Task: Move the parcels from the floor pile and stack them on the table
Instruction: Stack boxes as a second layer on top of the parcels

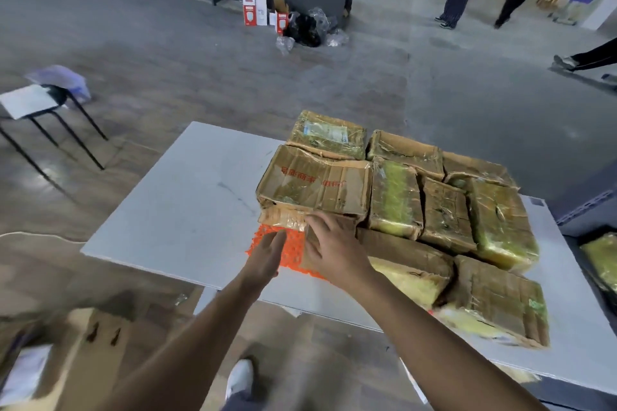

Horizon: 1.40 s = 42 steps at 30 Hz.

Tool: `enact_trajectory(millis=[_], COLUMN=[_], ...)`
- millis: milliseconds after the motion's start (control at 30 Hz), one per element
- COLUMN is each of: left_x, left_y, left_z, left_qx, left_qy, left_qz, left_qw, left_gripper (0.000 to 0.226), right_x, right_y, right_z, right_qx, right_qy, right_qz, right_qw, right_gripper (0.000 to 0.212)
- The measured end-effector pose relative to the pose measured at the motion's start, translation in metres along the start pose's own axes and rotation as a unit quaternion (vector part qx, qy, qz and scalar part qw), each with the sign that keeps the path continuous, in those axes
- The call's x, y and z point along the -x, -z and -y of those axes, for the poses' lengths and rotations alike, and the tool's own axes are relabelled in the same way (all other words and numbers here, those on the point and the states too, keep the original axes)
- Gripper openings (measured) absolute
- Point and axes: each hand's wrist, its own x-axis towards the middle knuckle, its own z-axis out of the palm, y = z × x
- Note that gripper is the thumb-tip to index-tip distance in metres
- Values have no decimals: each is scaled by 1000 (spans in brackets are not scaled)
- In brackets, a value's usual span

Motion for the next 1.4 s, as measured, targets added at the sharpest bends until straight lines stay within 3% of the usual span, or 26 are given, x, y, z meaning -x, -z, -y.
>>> enact_trajectory(millis=[233, 400, 600, 833, 1000, 1133, 1267, 1400], left_x=[45, 75, 112, 149, 158, 141, 114, 84], left_y=[92, 187, 314, 475, 555, 588, 608, 618], left_z=[37, 87, 159, 252, 321, 380, 437, 477], left_qx=[24, 63, 107, 158, 176, 165, 163, 201], left_qy=[54, 106, 144, 183, 238, 282, 312, 338], left_qz=[-160, -263, -350, -394, -429, -427, -404, -383], left_qw=[985, 957, 919, 887, 854, 843, 844, 836], left_gripper=[29, 54, 46, 50, 34, 36, 58, 64], right_x=[-23, -38, -47, -73, -92, -115, -137, -150], right_y=[-47, -96, -178, -287, -356, -420, -495, -550], right_z=[87, 178, 322, 480, 560, 585, 587, 580], right_qx=[-100, -157, -192, -150, -122, -86, -69, -49], right_qy=[106, 128, 134, 119, 130, 133, 111, 66], right_qz=[37, 95, 207, 303, 360, 385, 396, 432], right_qw=[989, 975, 950, 934, 916, 909, 909, 898], right_gripper=[46, 48, 48, 47, 50, 50, 58, 64])
